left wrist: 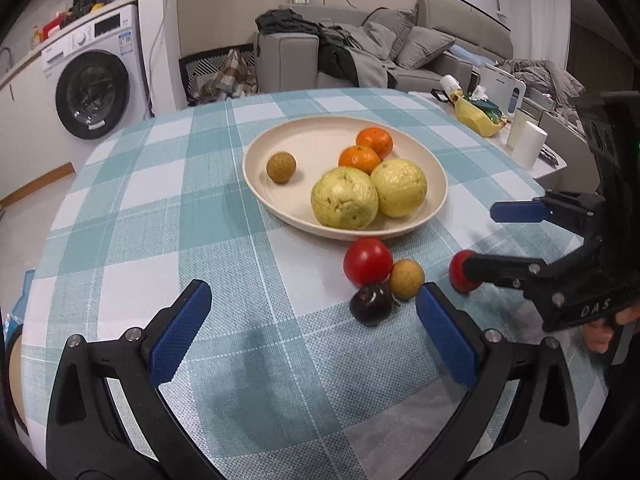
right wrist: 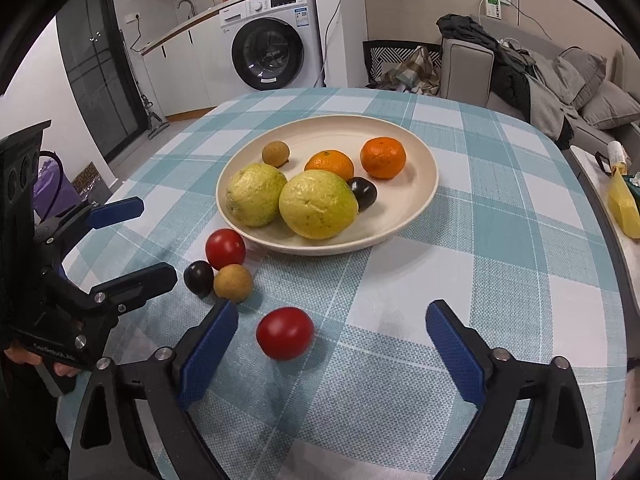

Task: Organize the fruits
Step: 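Move both open tools back to the tomatoes and plum beside the plate, then grasp the dark plum with the left tool while the right tool grasps a red tomato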

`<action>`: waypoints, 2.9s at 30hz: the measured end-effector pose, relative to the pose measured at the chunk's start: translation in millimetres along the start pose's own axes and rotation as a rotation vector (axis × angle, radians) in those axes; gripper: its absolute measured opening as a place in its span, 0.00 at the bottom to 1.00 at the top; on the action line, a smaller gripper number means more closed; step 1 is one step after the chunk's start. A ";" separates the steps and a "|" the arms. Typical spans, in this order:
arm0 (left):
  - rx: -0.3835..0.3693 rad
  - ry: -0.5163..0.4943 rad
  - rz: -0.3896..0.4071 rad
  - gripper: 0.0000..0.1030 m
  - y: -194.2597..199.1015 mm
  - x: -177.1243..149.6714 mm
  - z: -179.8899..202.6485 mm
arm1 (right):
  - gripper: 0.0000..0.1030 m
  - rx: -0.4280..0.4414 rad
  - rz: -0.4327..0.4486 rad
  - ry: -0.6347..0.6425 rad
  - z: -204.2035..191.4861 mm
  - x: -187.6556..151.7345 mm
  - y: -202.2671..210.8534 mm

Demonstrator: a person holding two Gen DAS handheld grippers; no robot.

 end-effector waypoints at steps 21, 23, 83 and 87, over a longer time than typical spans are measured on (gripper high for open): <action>-0.043 -0.026 -0.064 0.98 -15.9 -6.6 6.0 | 0.69 0.055 -0.050 0.119 -25.5 -10.4 -7.3; -0.050 -0.030 -0.065 0.98 -16.1 -6.6 6.9 | 0.67 0.057 -0.059 0.129 -27.5 -12.2 -9.5; -0.193 -0.017 -0.048 0.22 -13.5 -4.3 17.5 | 0.31 0.065 -0.066 0.163 -37.0 -16.4 -13.0; -0.193 -0.003 -0.017 0.22 -8.2 -1.2 13.7 | 0.31 0.067 -0.057 0.160 -35.8 -15.4 -11.7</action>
Point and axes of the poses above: each gripper's, at about its wrist camera, not at the fingertips, and y roughly against the way its jaws point, z to its right, x to its top, the point moved 7 cm from there along -y, roughly the way its jaws point, and after that the axes turned 8 degrees about -z, right-handed, at the moved point
